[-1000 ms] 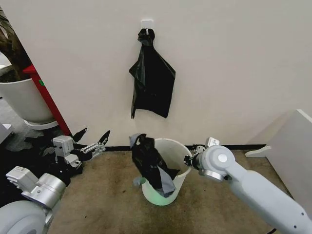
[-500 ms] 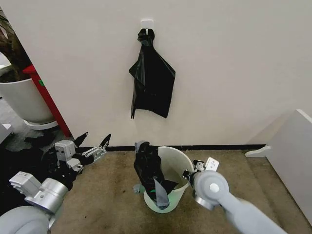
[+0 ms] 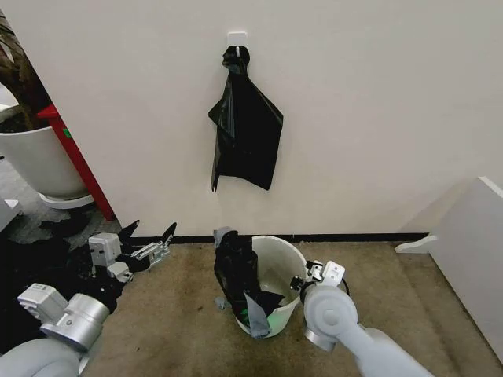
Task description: Place the garbage bag over the trash bin.
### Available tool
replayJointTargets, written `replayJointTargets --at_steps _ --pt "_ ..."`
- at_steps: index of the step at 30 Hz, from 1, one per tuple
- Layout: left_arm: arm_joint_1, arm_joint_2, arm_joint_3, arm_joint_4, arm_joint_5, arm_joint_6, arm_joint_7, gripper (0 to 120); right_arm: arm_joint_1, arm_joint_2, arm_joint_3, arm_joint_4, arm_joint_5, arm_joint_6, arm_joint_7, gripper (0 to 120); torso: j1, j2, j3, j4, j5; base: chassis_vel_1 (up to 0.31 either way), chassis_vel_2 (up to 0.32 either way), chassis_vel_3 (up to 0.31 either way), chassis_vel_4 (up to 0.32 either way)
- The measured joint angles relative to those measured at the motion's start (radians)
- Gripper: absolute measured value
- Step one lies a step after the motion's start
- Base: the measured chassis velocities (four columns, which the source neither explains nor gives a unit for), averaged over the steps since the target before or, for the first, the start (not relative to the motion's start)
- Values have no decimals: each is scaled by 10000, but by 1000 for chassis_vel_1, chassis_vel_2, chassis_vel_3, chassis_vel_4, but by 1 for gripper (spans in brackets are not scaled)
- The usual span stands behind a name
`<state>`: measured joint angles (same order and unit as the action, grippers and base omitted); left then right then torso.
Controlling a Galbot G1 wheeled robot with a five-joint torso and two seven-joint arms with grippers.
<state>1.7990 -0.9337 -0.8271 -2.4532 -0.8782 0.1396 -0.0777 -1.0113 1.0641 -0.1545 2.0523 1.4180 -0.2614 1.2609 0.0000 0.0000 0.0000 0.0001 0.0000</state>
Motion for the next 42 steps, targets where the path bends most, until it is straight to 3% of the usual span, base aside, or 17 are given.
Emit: replayJointTargets --at_steps 7,9,12,16,21,24,25,31,32,37,42 --pt "-106 52 1 -138 -19 -38 -67 100 -10 -125 17 67 61 -1 -3 36 0 0 0 -1 1 0 0 0 0" --pt "-117 60 0 -148 -25 -38 -70 100 -17 -148 39 96 71 -2 4 39 0 0 0 -1 1 0 0 0 0" --pt "-149 96 -5 -140 -49 8 -100 100 -64 -379 273 407 172 -46 -10 54 0 0 0 -1 1 0 0 0 0" --pt "-136 142 -5 -112 -67 139 -168 100 -149 -590 500 712 213 -120 -110 63 0 0 0 -1 1 0 0 0 0" --pt "-54 272 -29 -99 -231 640 -494 100 -630 -1022 1366 1445 77 -394 -992 83 0 0 0 0 2 0 0 0 0" --pt "-54 289 -13 -75 -239 717 -537 100 -757 -1081 1550 1558 -5 -441 -1267 85 0 0 0 0 2 0 0 0 0" --pt "-76 319 59 -14 -237 836 -633 100 -947 -1162 1805 1704 -169 -499 -1677 97 0 0 0 0 4 0 0 0 0" --pt "-397 528 822 319 -133 1452 -1453 100 -1750 -1552 2544 2031 -2238 -579 -3527 100 0 0 0 -4 0 0 0 0 0" --pt "-619 685 1269 444 -142 1954 -1875 100 -1918 -1654 2696 2115 -3060 -438 -3995 100 1 0 1 -2 2 0 0 0 0" --pt "-1607 1333 2733 638 -1030 4016 -3176 100 -1983 -1715 2773 2387 -3425 -283 -4103 100 1 0 1 -2 -2 0 0 0 0" --pt "-2319 1809 3113 968 -1907 4646 -3847 100 -2013 -1651 2667 2324 -3323 -254 -3928 100 1 0 1 0 -1 0 0 0 0"
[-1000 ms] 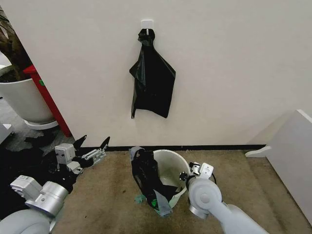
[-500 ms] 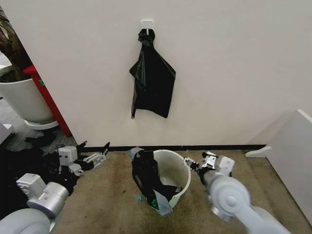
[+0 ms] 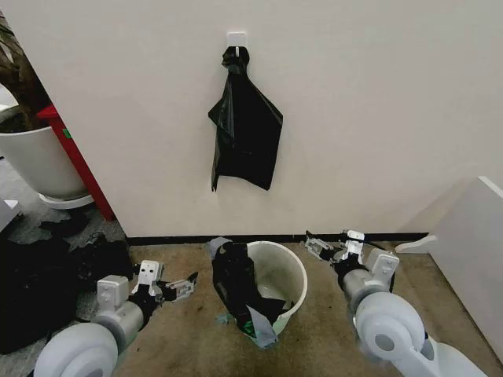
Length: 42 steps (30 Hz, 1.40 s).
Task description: Place the garbage bag over the trash bin.
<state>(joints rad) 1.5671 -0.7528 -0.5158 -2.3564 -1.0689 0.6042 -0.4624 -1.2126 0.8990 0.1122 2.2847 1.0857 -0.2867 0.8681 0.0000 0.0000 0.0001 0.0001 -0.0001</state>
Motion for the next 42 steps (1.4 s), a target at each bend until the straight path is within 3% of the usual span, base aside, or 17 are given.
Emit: replayJointTargets --at_steps 5,6,9,18,32,42 --pt "-778 71 235 252 -345 212 -103 100 -5 15 -29 -16 125 8 151 100 0 0 0 -1 1 0 0 0 0" --pt "-1567 -42 687 372 -913 406 -389 100 -17 16 -55 -83 183 10 212 100 0 0 0 0 1 0 0 0 0" --pt "-2377 -229 1263 586 -1563 822 -1091 100 17 57 -105 -157 407 10 344 100 0 0 0 -2 2 0 0 0 0" --pt "-3436 -385 2177 1057 -2271 1170 -1828 100 -33 218 -111 -204 564 29 515 100 0 0 0 -1 2 0 0 0 0" --pt "-5249 -952 4456 2011 -3169 1345 -3128 100 -205 384 -136 -296 601 42 793 100 0 0 0 -1 2 0 0 0 0" --pt "-5840 -1232 5343 2491 -3541 1338 -3855 100 -490 565 -142 -258 554 40 835 100 0 0 0 -1 2 0 0 0 0"
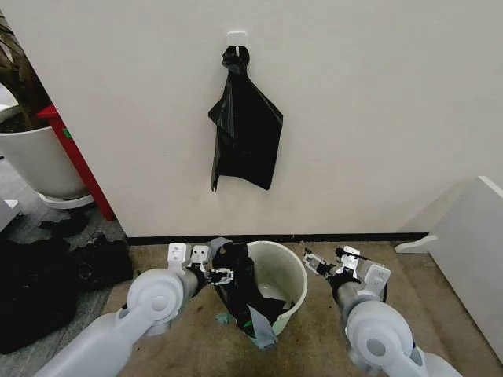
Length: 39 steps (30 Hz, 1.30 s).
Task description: Place the garbage bag over the trash bin.
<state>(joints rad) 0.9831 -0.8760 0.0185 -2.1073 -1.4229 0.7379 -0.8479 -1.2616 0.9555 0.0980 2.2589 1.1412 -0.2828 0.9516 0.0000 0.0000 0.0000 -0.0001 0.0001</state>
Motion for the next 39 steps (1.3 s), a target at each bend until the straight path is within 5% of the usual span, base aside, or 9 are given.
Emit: replayJointTargets --at_steps 19,39 --pt "-674 -423 829 808 -656 -23 -715 94 -4 131 85 118 -16 0 2 100 0 0 0 1 0 0 0 0 0" --pt "-833 -599 1183 1189 -651 -25 -1253 28 -189 310 114 161 -175 -43 -12 100 0 0 0 0 -1 0 0 0 0"
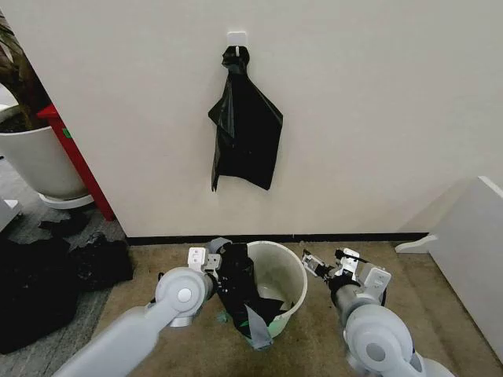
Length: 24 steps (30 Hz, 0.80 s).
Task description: Place the garbage bag over the trash bin.
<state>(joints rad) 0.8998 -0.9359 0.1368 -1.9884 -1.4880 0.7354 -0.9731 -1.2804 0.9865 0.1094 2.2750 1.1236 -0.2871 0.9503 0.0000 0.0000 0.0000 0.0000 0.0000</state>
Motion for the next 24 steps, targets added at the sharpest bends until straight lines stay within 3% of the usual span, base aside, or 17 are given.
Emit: replayJointTargets --at_steps 6,17,24 --pt "72 -64 -12 -6 -4 -6 -172 5 -28 10 8 -45 -71 -12 0 100 0 0 -1 0 0 0 0 0 0" --pt "361 49 -283 -286 0 -236 -447 5 -64 21 310 -26 -163 -38 -4 100 0 0 0 0 -1 0 0 0 0" --pt "454 635 -1241 -1315 -236 -749 90 5 -8 -314 948 922 19 -246 -349 100 0 0 0 3 0 0 0 0 0"
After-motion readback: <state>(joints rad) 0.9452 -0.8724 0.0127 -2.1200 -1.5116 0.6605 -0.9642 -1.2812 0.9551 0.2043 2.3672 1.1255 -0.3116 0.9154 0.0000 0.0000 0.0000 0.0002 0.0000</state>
